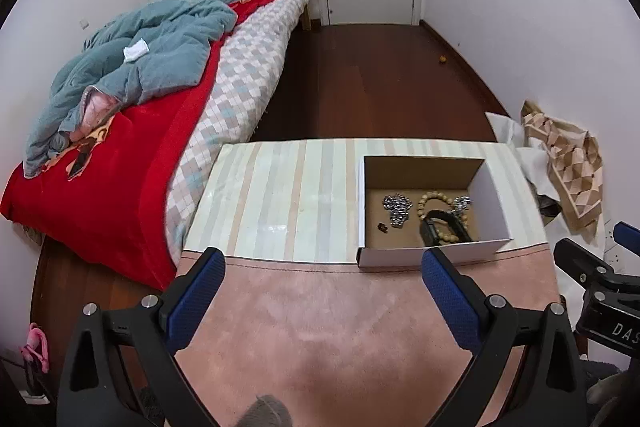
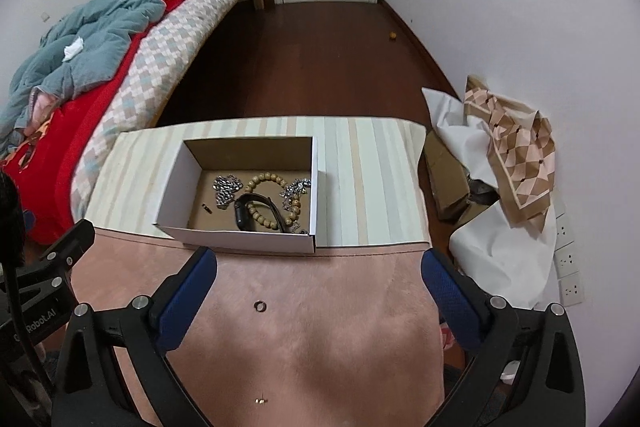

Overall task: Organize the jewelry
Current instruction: 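Withdraw both tools from the box back over the table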

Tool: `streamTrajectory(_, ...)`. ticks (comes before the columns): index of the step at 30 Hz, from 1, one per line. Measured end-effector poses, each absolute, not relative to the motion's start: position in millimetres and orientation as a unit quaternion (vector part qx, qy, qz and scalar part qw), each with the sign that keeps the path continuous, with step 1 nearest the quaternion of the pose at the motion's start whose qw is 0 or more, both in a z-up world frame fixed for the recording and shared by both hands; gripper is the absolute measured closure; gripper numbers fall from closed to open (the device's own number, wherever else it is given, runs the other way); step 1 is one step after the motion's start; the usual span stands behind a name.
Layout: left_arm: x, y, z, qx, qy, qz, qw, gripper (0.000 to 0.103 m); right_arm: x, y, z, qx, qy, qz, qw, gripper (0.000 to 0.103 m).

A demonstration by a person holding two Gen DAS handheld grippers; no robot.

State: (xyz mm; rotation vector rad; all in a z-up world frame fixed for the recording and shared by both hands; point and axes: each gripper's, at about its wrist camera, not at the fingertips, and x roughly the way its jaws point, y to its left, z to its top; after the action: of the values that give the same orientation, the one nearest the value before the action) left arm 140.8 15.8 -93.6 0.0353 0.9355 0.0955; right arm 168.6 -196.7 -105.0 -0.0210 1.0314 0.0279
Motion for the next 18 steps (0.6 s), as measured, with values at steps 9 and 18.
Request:
streamTrajectory(9, 102.8, 15.4, -55.4, 0.015, 0.421, 0.042, 0.906, 0.003, 124.9, -196.0, -59.8, -0.010, 0.460, 0.013, 0.888, 0.000)
streamTrajectory(18, 72.8, 25.1, -84.1, 0.040, 0.442, 0.096, 0.891, 0.003, 91.9, -197.1, -72.2, 0.024, 0.476, 0.035, 0.878, 0.000)
